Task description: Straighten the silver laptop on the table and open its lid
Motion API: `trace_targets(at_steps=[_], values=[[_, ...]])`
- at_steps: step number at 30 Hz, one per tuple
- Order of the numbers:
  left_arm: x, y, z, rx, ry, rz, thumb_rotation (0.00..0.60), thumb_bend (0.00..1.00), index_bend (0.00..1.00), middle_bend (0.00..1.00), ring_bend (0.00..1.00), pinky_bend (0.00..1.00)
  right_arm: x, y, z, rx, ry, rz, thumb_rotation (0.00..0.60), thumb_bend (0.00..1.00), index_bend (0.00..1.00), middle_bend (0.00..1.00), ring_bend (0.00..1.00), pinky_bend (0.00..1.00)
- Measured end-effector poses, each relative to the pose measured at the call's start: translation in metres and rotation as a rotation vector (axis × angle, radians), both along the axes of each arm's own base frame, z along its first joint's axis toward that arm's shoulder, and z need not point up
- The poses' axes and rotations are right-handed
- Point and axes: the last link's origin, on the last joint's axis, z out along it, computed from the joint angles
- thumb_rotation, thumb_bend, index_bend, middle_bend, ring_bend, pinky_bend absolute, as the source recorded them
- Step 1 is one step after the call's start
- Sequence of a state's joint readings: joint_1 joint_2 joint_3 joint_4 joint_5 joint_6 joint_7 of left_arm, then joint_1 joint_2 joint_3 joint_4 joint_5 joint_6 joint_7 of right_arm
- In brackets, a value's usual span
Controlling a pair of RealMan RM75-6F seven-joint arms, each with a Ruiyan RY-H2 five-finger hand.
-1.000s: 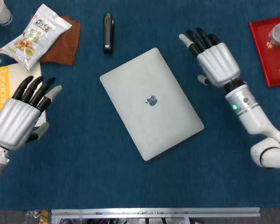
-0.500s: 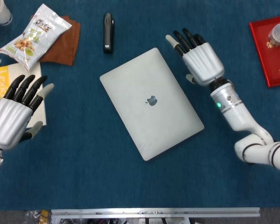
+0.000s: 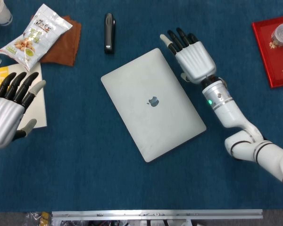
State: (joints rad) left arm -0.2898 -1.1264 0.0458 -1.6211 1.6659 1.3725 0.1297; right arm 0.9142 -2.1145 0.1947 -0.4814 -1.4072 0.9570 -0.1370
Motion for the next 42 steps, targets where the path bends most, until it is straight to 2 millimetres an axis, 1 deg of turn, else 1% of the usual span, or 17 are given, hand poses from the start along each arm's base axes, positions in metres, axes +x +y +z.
trace_targets(at_steps=[7,21,37,42], values=[[-0.002,0.002,0.0,0.004,-0.006,-0.001,0.6,0.27,0.01,0.04,0.0,0.05,0.008,-0.002,-0.007,0.008,-0.008,0.004,0.6,0.0,0.0,0.08,0.0,0.23],[-0.004,0.001,0.004,0.02,-0.016,0.002,0.6,0.27,0.01,0.03,0.0,0.05,0.023,0.001,-0.018,0.014,-0.024,0.024,0.6,0.0,0.0,0.09,0.0,0.23],[-0.008,-0.001,0.011,0.034,-0.024,0.01,0.6,0.27,0.01,0.03,0.0,0.05,0.055,0.005,-0.034,0.032,-0.059,0.047,0.6,0.0,0.0,0.1,0.0,0.23],[-0.008,-0.002,0.014,0.03,-0.027,0.009,0.6,0.27,0.01,0.04,0.0,0.05,0.062,0.006,-0.035,0.029,-0.077,0.058,0.6,0.0,0.0,0.1,0.0,0.23]])
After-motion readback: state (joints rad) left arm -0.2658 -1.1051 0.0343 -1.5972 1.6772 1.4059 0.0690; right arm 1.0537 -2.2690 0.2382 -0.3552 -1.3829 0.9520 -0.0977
